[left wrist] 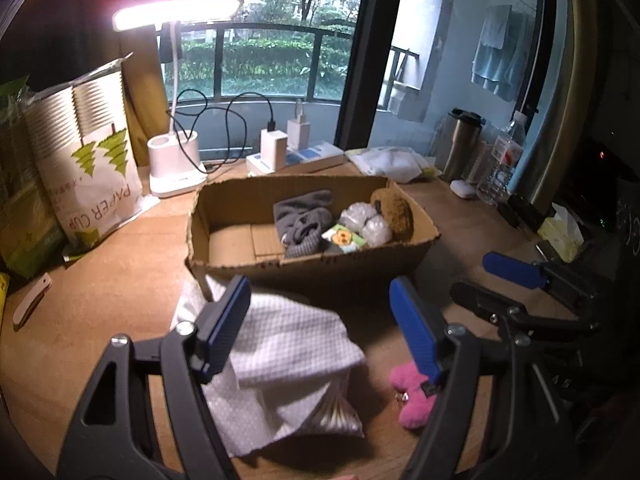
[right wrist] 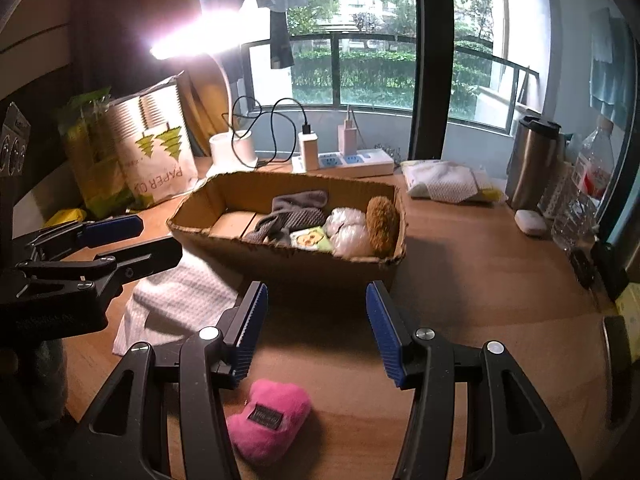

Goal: Organize soft objects
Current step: 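Move the right gripper to the pink plush keychain and grasp it, then grasp the white waffle towel with the left gripper while the right holds the pink plush, then carry the towel and pink plush over the box with both grippers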

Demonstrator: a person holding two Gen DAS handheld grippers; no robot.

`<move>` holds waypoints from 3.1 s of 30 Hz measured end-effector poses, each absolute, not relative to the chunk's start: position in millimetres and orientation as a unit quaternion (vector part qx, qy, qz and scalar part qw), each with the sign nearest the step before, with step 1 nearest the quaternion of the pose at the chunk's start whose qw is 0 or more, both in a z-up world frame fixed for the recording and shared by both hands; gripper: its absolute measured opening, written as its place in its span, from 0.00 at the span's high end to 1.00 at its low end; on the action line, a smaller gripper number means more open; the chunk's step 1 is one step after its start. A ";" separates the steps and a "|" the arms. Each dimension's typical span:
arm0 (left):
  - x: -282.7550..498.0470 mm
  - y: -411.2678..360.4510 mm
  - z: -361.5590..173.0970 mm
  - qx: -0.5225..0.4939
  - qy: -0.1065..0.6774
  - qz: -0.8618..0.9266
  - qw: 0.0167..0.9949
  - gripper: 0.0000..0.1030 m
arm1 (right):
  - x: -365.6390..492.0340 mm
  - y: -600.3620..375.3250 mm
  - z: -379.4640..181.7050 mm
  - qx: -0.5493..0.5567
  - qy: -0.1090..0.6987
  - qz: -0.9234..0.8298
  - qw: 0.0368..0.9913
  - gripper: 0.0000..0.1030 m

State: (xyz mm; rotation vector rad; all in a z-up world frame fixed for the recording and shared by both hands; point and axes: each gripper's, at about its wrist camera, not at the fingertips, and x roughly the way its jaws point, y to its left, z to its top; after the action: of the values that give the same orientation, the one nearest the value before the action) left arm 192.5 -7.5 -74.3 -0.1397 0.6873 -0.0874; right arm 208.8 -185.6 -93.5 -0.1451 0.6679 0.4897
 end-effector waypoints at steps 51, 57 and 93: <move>218.7 -5.4 -142.0 -0.011 0.416 -0.012 0.909 0.28 | 221.4 -186.1 -163.3 -0.076 0.407 0.248 0.876 0.59; 224.3 -7.8 -152.7 -0.009 0.425 -0.029 0.904 0.30 | 228.9 -191.3 -165.7 -0.068 0.409 0.249 0.875 0.59; 206.6 -20.6 -97.4 -0.009 0.355 -0.076 0.932 0.97 | 225.4 -212.8 -137.8 -0.050 0.372 0.251 0.892 0.59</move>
State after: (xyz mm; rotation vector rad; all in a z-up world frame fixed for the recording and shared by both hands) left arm 206.6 -20.6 -97.4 -0.0179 0.7270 -0.1562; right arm 225.4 -212.8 -137.8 -0.1047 0.7727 0.5201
